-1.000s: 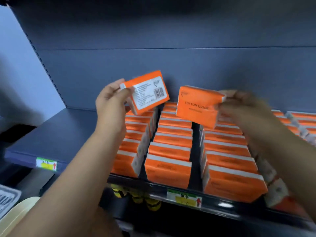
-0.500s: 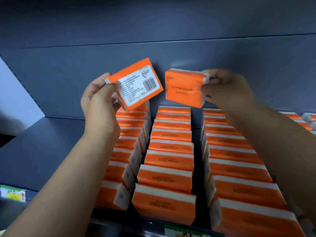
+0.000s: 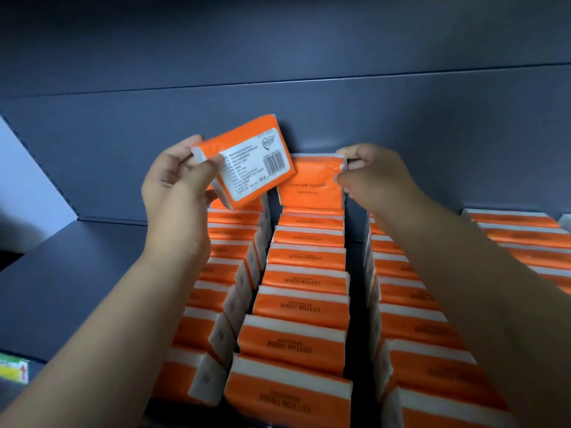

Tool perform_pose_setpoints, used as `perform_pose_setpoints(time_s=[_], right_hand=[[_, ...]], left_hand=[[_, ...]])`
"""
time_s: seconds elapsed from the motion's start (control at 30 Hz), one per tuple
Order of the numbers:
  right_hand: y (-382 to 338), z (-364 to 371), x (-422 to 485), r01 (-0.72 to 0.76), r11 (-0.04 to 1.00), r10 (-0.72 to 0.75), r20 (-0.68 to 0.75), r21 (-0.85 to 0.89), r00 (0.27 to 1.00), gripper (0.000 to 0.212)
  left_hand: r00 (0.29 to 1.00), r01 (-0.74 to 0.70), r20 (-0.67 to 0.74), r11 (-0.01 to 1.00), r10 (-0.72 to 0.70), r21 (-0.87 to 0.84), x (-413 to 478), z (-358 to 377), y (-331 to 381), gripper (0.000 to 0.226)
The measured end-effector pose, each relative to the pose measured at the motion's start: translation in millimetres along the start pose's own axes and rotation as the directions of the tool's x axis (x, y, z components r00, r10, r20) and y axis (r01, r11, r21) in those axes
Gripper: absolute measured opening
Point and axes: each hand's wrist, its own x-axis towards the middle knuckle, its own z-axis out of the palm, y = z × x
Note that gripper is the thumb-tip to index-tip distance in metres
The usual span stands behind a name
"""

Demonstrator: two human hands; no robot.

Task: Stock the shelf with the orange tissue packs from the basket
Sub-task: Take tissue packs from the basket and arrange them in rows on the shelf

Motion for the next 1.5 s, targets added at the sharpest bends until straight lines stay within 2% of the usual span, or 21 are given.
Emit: perform_pose_setpoints(time_s=[0.3,0.67,0.77,0.9,1.0,1.13,1.2,1.3,1.43,1.5], right_hand=[[-2,9,-10,0.062,0.986,-0.071,-0.052,-0.155,0.996,0.035],[-6,2,-18,0.061,0.975,-0.077,-0.068,-0.214,0.995,0.034],[-9,3,-19,0.054,0.974,-0.081,-0.115,-0.220,0.990,0.032],[-18,7,-26,0.044,0.969,-0.096,-0.205,-0.243,0.974,0.045],[-31,6,-37,0.126,0.970,-0.178,-0.257,-0.208,0.950,0.039],[-46,10,-51,0.173,0.982,-0.182,-0.154,-0.070,0.971,0.023],[-48,14,-56,0.144,0.989,-0.145,-0.114,-0.016,0.983,0.023],[-48,12,-63,0.074,0.997,-0.072,-0.092,0.015,0.993,0.033],[-48,-2,-77,-0.059,0.973,0.070,-0.043,0.222,0.997,0.048],[-44,-13,-83,-0.111,0.951,0.121,-0.019,0.290,0.992,0.041]], left_hand=[[0.999,0.001,0.035,1.000,-0.001,0.006,-4,-4,-1,0.032],[0.993,0.010,0.114,0.997,-0.019,0.079,-13,-8,-1,0.031],[0.991,-0.002,0.131,0.994,-0.013,0.107,-14,-6,-2,0.033],[0.988,-0.001,0.153,0.991,-0.019,0.133,-17,-1,-2,0.033],[0.990,0.010,0.141,0.992,-0.028,0.128,-21,8,-2,0.032],[0.990,0.015,0.136,0.996,-0.027,0.088,-28,24,-2,0.031],[0.989,0.015,0.143,0.998,-0.023,0.054,-36,34,0,0.033],[0.987,0.049,0.157,0.999,-0.046,-0.015,-48,50,0,0.035],[0.974,0.036,0.226,0.998,-0.024,-0.049,-63,68,-1,0.040],[0.961,0.028,0.275,0.999,-0.019,-0.028,-70,78,-1,0.040]])
